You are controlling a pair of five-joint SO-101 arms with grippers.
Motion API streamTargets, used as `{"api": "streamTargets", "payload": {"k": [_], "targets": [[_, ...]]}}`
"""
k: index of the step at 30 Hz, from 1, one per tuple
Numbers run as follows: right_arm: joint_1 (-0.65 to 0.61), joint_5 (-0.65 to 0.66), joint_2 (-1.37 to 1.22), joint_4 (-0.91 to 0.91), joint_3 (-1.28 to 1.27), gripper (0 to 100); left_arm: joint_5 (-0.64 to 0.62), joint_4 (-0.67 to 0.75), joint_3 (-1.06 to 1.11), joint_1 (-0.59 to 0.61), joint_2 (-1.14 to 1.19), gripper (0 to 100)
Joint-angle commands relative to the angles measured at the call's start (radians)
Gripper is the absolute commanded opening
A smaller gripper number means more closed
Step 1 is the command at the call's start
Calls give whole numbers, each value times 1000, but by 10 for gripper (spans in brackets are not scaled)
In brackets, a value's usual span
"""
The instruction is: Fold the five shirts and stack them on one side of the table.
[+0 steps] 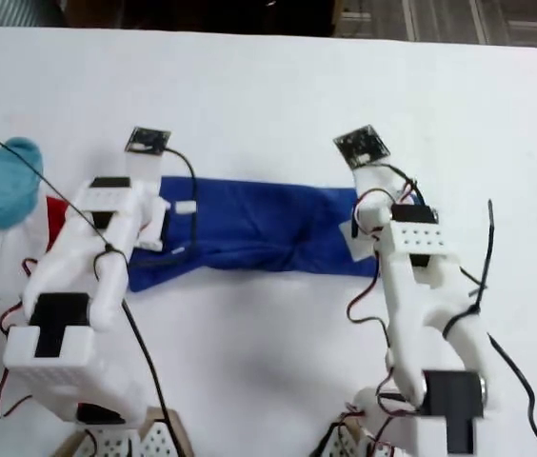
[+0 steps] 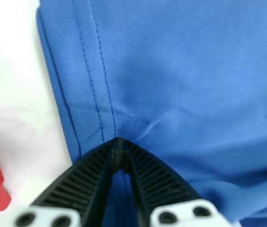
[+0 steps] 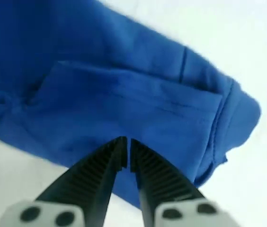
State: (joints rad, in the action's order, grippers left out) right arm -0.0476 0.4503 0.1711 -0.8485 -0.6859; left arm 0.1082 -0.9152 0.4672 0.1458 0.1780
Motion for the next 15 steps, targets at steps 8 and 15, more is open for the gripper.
{"api": "streamTargets", "payload": {"k": [8, 15], "targets": [[-28, -49, -239, -163, 155, 21, -8, 23, 1, 6, -5, 26], [25, -54, -231, -225, 155, 21, -8, 23, 1, 6, -5, 26]]}}
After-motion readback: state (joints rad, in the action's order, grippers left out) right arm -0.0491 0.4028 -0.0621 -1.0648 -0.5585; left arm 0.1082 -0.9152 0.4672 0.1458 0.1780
